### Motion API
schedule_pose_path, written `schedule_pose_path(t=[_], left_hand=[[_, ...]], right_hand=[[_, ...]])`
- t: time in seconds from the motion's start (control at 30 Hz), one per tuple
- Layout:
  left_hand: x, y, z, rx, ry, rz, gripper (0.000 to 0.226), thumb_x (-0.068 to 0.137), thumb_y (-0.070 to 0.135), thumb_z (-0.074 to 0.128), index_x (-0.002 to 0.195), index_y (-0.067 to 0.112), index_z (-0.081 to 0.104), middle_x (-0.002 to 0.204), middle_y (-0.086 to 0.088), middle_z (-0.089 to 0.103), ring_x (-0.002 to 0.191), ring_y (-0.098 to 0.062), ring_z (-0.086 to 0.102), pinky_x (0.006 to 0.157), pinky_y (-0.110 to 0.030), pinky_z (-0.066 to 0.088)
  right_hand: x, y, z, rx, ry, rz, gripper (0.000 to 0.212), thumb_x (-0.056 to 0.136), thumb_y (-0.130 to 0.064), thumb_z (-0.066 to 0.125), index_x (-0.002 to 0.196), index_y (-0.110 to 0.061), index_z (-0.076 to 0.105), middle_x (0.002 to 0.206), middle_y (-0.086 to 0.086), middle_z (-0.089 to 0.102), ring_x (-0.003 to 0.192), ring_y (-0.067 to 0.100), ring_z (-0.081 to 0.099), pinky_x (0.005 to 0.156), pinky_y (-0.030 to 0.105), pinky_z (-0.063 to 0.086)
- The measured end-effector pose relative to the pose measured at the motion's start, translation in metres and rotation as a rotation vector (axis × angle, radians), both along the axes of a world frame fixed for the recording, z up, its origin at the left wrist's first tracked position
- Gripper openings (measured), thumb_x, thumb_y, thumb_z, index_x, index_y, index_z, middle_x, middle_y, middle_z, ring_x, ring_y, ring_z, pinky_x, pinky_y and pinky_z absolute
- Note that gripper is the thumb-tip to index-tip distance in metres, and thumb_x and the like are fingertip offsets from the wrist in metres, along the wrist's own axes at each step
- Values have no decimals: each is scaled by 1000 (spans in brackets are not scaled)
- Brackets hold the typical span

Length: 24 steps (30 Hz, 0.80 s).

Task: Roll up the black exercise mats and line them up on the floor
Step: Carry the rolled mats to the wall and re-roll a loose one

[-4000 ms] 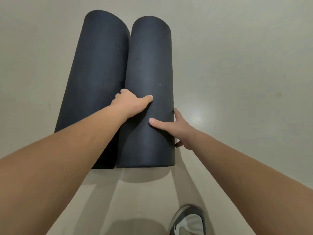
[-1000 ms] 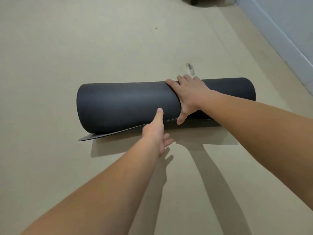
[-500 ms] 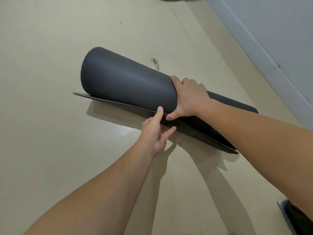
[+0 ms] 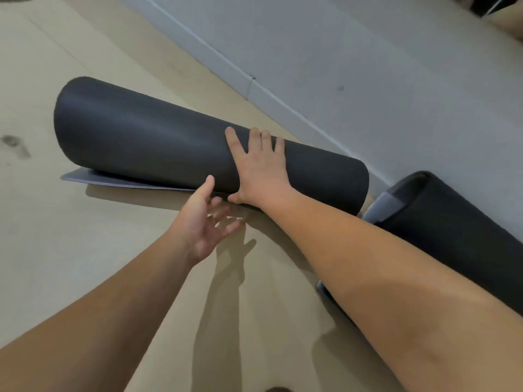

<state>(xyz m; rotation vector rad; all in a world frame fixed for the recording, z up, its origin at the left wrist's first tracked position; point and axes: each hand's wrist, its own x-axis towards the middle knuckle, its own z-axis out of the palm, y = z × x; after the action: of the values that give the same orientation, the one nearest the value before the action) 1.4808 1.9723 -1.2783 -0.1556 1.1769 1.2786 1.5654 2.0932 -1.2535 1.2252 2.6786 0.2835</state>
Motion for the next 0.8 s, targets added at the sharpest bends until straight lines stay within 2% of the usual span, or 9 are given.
schedule_pose_path(t=[0.07, 0.13, 0.2, 0.3, 0.43, 0.53, 0.7, 0.8], left_hand=[[16, 27, -1, -9, 36, -25, 50, 104, 51, 65, 138, 15, 57, 104, 1, 56, 111, -17, 68, 99, -57, 59], [38, 53, 3, -1, 72, -14, 47, 104, 46, 66, 139, 18, 53, 120, 5, 59, 126, -20, 64, 103, -58, 56], [53, 74, 6, 21, 120, 18, 58, 104, 44, 67, 152, 19, 48, 142, 2, 57, 135, -22, 60, 108, -59, 53], [62, 99, 6, 43, 115, 26, 68, 101, 49, 71, 157, 17, 47, 154, -6, 50, 132, -22, 62, 107, -56, 56], [71, 128, 8, 67, 111, -113, 83, 98, 58, 70, 166, 26, 34, 158, 0, 46, 133, -27, 62, 106, -55, 56], [85, 156, 9, 110, 137, -228, 82, 99, 60, 65, 166, 26, 35, 164, 2, 44, 136, -26, 60, 113, -53, 50], [112, 176, 7, 141, 166, -302, 85, 99, 62, 62, 170, 33, 25, 176, 6, 26, 154, -20, 41, 126, -56, 33], [112, 179, 6, 109, 213, -329, 86, 100, 64, 61, 170, 31, 24, 176, 8, 27, 159, -18, 32, 124, -54, 35]], right_hand=[[19, 19, -3, 29, 12, -39, 143, 64, -79, 81, 167, -23, 0, 162, 28, 28, 150, 47, 27, 120, 66, 26], [35, 45, 1, 26, 25, -60, 142, 63, -79, 82, 167, -24, 2, 160, 26, 32, 148, 45, 31, 118, 64, 29], [43, 67, 5, 15, 34, -83, 141, 60, -79, 83, 167, -25, 7, 156, 24, 39, 142, 43, 39, 113, 62, 34], [50, 81, 0, 51, 45, -141, 136, 62, -74, 85, 165, -21, 13, 147, 27, 45, 131, 43, 47, 105, 62, 39], [73, 98, -8, 105, 42, -246, 133, 68, -73, 83, 165, -16, 11, 150, 34, 42, 134, 48, 44, 106, 64, 38], [95, 127, -4, 126, 29, -294, 134, 69, -73, 84, 165, -16, 9, 151, 34, 41, 136, 49, 44, 107, 64, 38], [117, 134, -14, 137, -22, -352, 130, 77, -76, 76, 166, -17, 2, 157, 37, 33, 143, 52, 36, 111, 64, 34], [121, 143, -2, 105, 1, -321, 124, 76, -79, 73, 165, -23, 7, 156, 31, 36, 140, 49, 40, 109, 61, 36]])
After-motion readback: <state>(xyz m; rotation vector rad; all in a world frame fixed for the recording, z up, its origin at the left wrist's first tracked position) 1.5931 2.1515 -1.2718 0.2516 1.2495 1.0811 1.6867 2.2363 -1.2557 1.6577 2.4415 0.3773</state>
